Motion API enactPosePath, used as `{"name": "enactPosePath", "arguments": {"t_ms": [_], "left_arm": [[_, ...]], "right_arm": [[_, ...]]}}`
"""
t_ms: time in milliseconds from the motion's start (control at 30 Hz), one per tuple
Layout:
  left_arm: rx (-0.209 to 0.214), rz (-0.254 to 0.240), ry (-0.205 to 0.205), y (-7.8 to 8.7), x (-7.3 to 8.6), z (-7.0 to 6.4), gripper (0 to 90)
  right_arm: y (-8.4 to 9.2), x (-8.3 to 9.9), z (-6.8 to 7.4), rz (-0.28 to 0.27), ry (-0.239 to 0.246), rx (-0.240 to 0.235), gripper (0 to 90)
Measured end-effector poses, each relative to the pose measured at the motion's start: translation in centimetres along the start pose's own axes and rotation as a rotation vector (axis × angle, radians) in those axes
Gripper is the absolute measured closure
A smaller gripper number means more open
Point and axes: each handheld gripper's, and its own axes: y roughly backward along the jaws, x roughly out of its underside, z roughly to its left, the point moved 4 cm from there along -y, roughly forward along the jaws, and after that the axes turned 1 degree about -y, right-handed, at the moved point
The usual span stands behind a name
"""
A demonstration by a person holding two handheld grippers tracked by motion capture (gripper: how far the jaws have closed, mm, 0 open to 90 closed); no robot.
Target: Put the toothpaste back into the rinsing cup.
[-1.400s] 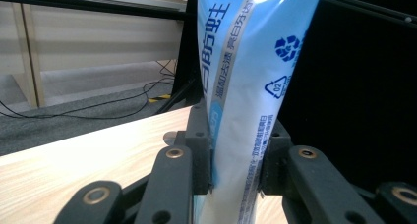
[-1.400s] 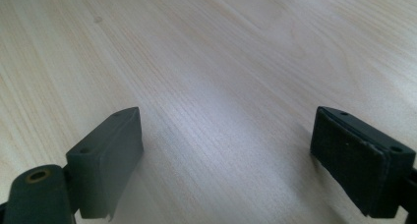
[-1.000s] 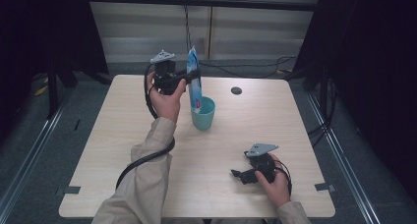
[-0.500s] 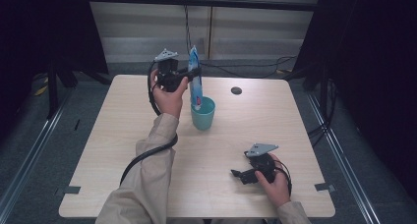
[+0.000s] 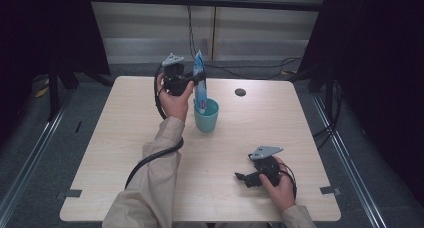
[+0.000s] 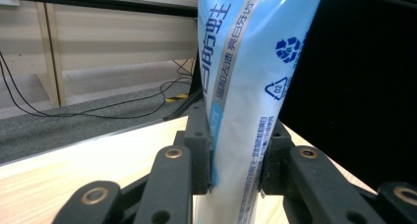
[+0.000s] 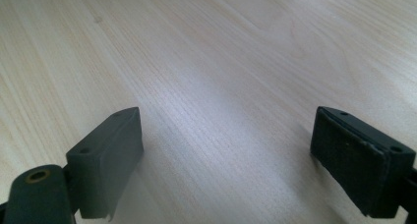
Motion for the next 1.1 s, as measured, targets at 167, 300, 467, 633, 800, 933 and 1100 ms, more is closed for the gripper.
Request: {"name": "enactPosePath", "arguments": {"t_ms": [167, 300, 467, 633, 800, 933, 1100], "left_arm": [[-0.013, 0.023, 0.003, -0.7, 1.5, -0.1, 72.1], [-0.004, 0.038, 0.017, -1.5, 2.8, -0.3, 71.9], [-0.017, 0.063, 0.007, -2.0, 4.0, -0.6, 71.7], [-0.015, 0.097, 0.006, -2.3, 5.2, -0.8, 71.5], [-0.019, 0.116, 0.009, -2.3, 5.7, -0.8, 71.1], [-0.022, 0.134, 0.008, -2.2, 6.2, -0.5, 70.7], [-0.034, 0.168, 0.019, -1.9, 5.9, -0.4, 69.6]], "right_arm": [[0.0, 0.0, 0.0, 0.000, 0.000, 0.001, 11.8], [0.0, 0.0, 0.0, 0.000, 0.004, 0.000, 11.8], [0.0, 0.0, 0.0, 0.000, 0.004, 0.000, 11.8], [0.0, 0.0, 0.0, 0.000, 0.004, 0.000, 11.9], [0.0, 0.0, 0.0, 0.001, 0.004, 0.000, 11.9], [0.0, 0.0, 0.0, 0.001, 0.004, 0.000, 11.8], [0.0, 0.0, 0.0, 0.001, 0.003, -0.001, 11.9]]}}
